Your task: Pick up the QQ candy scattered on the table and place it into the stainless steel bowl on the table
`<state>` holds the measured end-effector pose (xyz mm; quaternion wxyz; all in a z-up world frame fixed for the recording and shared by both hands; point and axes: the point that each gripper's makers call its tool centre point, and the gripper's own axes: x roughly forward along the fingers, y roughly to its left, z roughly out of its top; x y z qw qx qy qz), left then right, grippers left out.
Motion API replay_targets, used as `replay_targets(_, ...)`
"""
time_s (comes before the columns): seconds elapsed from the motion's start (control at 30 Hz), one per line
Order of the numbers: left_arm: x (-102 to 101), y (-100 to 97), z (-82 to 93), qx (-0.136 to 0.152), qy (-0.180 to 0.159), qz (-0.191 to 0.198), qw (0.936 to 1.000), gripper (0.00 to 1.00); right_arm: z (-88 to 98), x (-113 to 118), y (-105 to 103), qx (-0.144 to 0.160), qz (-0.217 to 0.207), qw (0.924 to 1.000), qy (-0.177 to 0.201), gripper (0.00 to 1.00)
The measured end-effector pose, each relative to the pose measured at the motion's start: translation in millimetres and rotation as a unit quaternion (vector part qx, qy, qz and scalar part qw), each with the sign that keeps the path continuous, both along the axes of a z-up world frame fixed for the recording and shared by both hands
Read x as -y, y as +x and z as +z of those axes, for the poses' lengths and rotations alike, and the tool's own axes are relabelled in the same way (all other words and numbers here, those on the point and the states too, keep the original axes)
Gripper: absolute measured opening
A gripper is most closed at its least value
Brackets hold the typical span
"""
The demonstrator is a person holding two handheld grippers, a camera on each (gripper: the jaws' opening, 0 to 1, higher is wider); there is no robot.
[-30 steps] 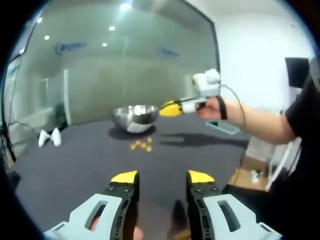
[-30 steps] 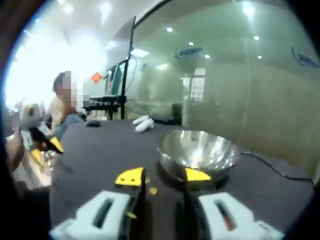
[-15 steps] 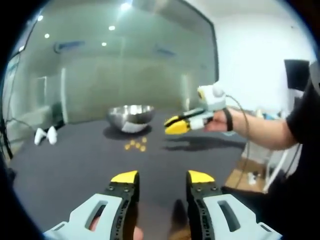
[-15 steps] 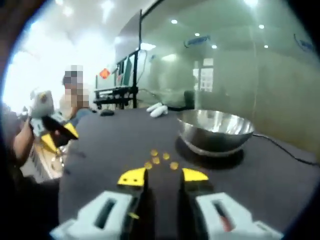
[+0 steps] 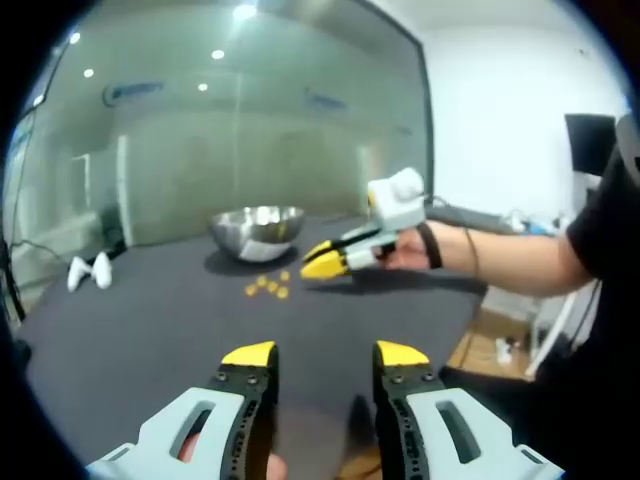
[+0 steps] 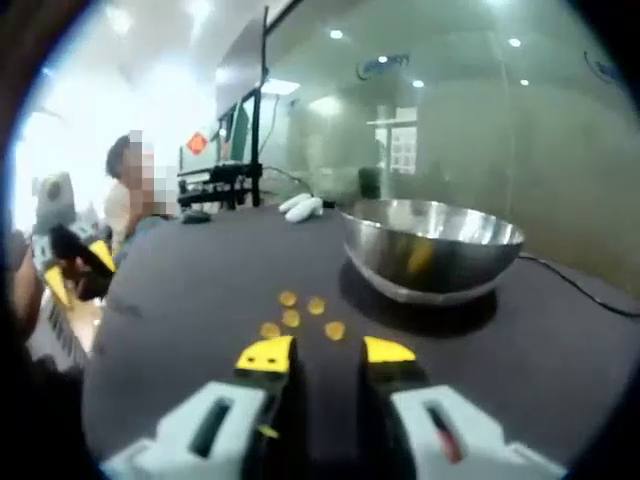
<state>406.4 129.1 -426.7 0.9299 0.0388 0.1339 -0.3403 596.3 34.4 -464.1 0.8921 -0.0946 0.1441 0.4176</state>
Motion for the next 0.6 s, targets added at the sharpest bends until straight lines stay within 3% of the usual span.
replay_targets(0.13,-2.8,-1.3,-1.4,-0.001,0.001,0.001,1.0,0.39,-3.9,-12.1,1.9,-0.012,0.005,0.9999,0.008,0.22)
replay_targets(0.2,-5.2,-1.2,-2.8,-0.002,0.002,0.004,1.0,0.39,-10.6,-12.2,6.6,-0.027,-0.015,0.9995,-0.001,0.22)
replay_targets(0.37,-5.2,-3.5,-5.6,-0.006,-0.002,0.005,1.0,0.39,-16.4,-22.2,10.5,-0.022,-0.012,0.9996,-0.016,0.22)
replay_targets(0.53,-6.9,-4.8,-5.7,-0.006,-0.003,0.008,0.9999,0.39,-15.5,-26.5,17.3,-0.011,-0.012,0.9998,-0.011,0.19)
replay_targets(0.6,-6.6,-5.7,-4.0,-0.004,-0.006,0.006,1.0,0.39,-15.2,-26.8,18.1,-0.022,-0.016,0.9996,0.0,0.17)
